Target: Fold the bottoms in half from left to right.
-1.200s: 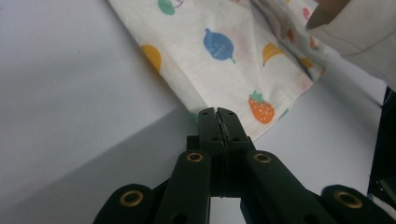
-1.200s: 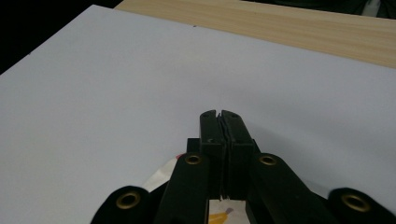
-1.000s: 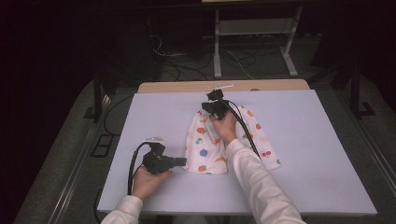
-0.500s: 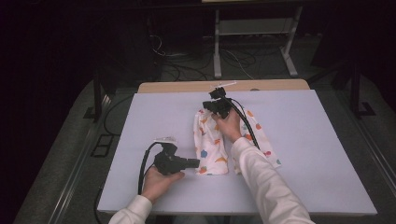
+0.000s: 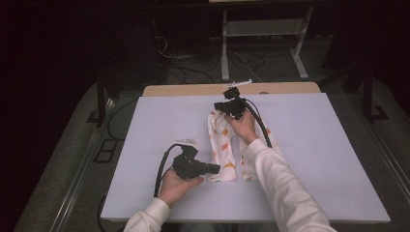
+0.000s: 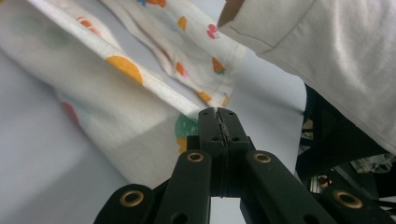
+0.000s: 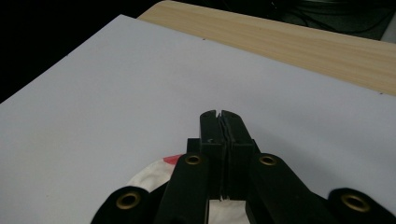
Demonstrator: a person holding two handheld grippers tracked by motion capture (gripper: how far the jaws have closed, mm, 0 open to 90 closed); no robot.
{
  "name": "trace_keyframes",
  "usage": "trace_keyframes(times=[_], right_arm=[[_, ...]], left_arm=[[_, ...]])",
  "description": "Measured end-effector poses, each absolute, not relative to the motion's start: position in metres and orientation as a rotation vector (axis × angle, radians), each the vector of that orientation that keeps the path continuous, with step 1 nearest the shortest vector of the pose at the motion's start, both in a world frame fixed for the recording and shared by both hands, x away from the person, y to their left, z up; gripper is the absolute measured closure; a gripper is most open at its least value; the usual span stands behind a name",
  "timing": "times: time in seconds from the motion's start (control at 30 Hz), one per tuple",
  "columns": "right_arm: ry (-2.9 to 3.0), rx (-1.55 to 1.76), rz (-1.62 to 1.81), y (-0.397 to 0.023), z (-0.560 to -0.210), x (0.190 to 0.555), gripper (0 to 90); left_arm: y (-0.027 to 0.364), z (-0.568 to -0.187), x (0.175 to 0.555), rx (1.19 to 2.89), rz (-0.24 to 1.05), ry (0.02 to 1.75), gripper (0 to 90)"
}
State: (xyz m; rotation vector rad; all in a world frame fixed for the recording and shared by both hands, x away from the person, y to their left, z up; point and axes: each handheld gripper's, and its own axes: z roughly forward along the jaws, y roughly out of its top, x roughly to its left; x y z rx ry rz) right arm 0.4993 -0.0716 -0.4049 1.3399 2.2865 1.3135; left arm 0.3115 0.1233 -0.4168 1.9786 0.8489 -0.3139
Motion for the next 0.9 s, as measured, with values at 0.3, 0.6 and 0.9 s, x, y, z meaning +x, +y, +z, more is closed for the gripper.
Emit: trace_keyframes(times=[0.3, 0.6, 0.9], right_arm=[[2.277, 1.368, 1.348, -0.089, -0.399, 0.503, 87.3], [2.261, 1.391, 1.345, -0.108, -0.391, 0.511, 87.4], [2.268, 1.391, 1.36, -0.117, -0.39, 0.513, 87.4]], left_arm=[[0.102, -0.409, 0.315, 1.991, -0.331, 0.804, 89.1], [0.088, -0.403, 0.32, 1.97, -0.344, 0.782, 89.1], [0.074, -0.4, 0.321, 1.974, -0.344, 0.756, 89.1]])
